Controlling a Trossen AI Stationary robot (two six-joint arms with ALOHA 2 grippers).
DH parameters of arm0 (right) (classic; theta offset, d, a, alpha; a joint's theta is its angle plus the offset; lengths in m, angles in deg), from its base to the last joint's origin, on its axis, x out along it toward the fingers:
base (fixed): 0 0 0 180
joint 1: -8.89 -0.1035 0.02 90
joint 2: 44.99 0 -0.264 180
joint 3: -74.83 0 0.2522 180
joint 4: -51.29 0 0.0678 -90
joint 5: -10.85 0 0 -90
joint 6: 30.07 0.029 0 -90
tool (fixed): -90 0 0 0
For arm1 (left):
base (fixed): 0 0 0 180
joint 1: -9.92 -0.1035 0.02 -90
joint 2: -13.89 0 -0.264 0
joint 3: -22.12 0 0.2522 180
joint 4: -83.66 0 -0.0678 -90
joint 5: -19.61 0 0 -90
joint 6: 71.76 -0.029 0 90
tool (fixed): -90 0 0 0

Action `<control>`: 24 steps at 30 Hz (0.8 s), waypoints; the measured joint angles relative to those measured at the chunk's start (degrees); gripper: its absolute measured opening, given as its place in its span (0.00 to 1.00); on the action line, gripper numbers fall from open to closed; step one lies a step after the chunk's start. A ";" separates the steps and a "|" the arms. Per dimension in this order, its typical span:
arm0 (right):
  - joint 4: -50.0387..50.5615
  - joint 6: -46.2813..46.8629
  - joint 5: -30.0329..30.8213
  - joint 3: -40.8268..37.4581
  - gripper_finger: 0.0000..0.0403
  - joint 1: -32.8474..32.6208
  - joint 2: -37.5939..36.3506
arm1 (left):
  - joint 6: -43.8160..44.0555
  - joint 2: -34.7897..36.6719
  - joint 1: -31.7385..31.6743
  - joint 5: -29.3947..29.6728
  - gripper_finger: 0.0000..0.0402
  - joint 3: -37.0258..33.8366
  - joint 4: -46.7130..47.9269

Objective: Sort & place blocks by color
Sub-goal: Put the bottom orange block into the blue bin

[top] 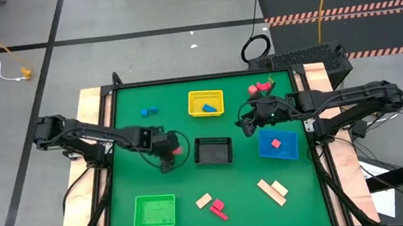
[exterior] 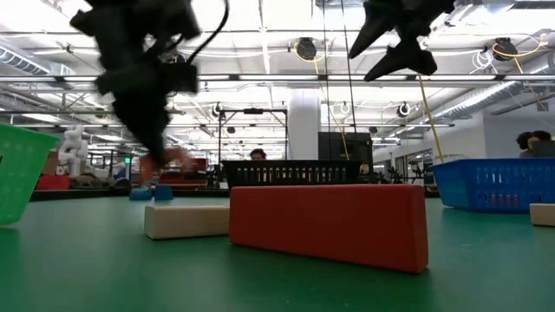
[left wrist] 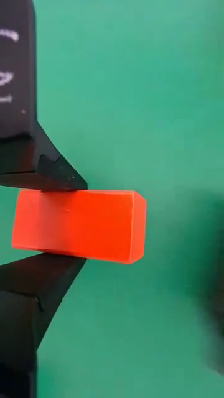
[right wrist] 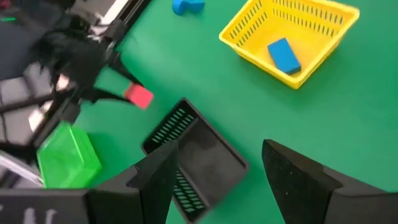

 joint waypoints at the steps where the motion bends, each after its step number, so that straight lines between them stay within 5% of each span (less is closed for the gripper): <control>1: -0.34 2.04 -0.03 0.00 0.56 0.00 0.46 | -0.10 0.00 0.00 0.51 0.34 1.09 -1.67; 7: -6.24 13.45 -1.99 0.00 0.56 0.02 5.62 | -5.84 0.00 0.11 5.89 0.34 7.59 -10.74; 24: -38.70 18.57 -6.08 0.02 0.59 0.05 19.76 | -7.98 0.00 2.55 16.44 0.34 10.26 -19.36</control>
